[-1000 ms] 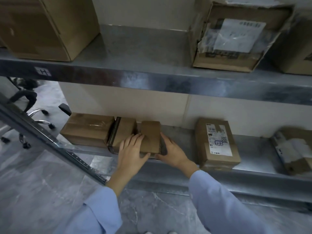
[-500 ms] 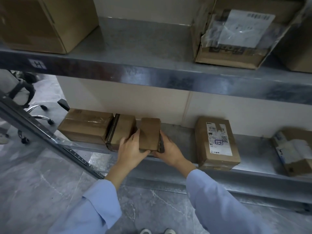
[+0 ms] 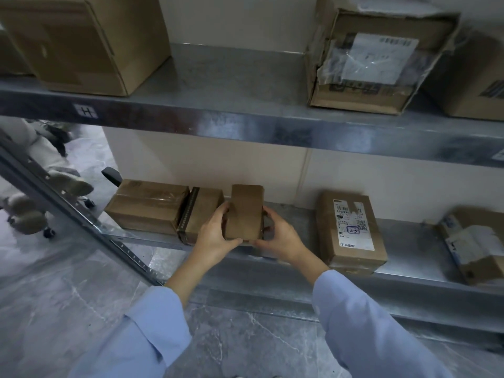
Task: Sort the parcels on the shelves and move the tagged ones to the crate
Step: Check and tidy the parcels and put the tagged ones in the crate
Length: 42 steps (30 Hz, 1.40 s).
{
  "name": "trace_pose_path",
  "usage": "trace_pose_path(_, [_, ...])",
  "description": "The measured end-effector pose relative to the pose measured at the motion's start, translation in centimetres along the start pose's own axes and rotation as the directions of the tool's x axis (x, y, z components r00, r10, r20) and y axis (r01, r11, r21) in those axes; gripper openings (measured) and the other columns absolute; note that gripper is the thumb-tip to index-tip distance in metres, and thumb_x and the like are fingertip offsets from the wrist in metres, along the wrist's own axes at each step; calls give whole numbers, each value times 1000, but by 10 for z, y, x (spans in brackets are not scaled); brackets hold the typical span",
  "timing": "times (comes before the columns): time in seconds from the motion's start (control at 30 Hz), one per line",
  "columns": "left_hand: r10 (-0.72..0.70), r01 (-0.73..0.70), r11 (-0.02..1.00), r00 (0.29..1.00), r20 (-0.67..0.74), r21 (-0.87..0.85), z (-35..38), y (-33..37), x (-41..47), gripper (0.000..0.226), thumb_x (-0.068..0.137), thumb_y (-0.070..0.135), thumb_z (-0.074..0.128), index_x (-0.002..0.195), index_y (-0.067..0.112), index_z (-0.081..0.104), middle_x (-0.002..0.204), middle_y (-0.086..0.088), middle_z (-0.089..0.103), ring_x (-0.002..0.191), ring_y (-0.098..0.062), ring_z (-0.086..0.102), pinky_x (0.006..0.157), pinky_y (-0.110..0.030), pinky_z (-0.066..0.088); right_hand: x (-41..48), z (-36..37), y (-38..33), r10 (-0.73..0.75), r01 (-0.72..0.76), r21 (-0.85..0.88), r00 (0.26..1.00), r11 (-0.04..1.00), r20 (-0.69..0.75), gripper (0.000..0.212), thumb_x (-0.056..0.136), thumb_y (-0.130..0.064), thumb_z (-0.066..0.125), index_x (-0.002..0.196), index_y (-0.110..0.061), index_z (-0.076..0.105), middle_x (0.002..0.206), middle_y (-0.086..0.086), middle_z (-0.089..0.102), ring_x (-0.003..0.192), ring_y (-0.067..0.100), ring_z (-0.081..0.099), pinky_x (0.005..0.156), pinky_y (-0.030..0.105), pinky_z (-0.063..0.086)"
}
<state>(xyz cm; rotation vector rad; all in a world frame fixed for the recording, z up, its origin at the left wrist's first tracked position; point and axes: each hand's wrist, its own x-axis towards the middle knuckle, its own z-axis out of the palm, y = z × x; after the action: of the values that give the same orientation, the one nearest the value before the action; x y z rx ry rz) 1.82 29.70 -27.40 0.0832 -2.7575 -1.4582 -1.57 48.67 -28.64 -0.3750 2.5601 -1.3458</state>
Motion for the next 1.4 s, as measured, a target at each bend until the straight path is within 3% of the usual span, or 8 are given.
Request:
trace_pose_path(0.13, [-35,36,997,999,8,-65,1,8,-1,103,66,19,90,151,17,31,139,-3,40,128,-20,46,107,-39,42,-5,-2,-9,24,-20,224,1000,974,-14,91,72,-15,87,146,-10,34,135,-1,48,130,17,46,106,44,45])
trace_pose_path(0.4, [-5,8,995,999,38,-95,2,19,0,97,64,22,91,146,22,38,131,3,33,125,-20,46,106,-44,44,-11,-13,-14,10,-1,164,998,986,-58,96,76,-23,83,152,-22,24,137,3,28,116,5,39,109,24,35])
trace_pose_path(0.63, [-19,28,977,999,45,-211,4,26,-1,87,67,14,89,129,32,31,132,7,44,113,-5,51,73,2,40,-12,-25,-20,4,17,307,998,951,-68,88,77,-19,82,144,-19,26,142,4,43,133,16,43,113,37,38])
trace_pose_path(0.7, [-23,29,971,999,31,-235,4,28,-1,88,68,14,88,129,32,28,136,4,43,116,-9,51,77,-1,43,-13,-26,-21,2,17,301,998,953,-60,87,75,-23,82,142,-19,26,141,2,44,133,16,43,113,36,37])
trace_pose_path(0.8, [-21,27,977,999,32,-210,0,30,-1,105,68,16,88,147,25,21,146,-2,35,122,-16,51,99,-32,49,-13,-28,-23,9,3,286,999,958,-43,94,77,-28,83,147,-21,22,142,-9,43,131,5,43,108,19,37])
trace_pose_path(0.87, [-19,25,989,999,45,-147,-1,32,-2,111,67,18,89,150,29,16,147,-1,28,126,-19,47,105,-44,45,-14,-28,-25,40,-31,311,999,950,-23,102,78,-32,82,154,-24,14,147,-8,40,134,6,41,110,23,36])
trace_pose_path(1.03, [49,-41,986,998,48,-159,0,33,-4,106,68,15,87,148,32,19,143,2,27,132,-16,39,111,-38,38,-13,-29,-27,70,-54,311,997,949,-39,77,78,-33,81,142,-23,39,134,-8,55,126,6,50,108,28,39])
trace_pose_path(1.4, [57,-45,972,997,46,-230,-1,33,-7,77,71,18,86,121,47,35,127,23,46,123,-11,48,105,-46,44,-15,-32,-28,53,-29,311,996,950,-72,83,80,-24,81,147,-18,33,140,3,48,129,14,49,106,28,44])
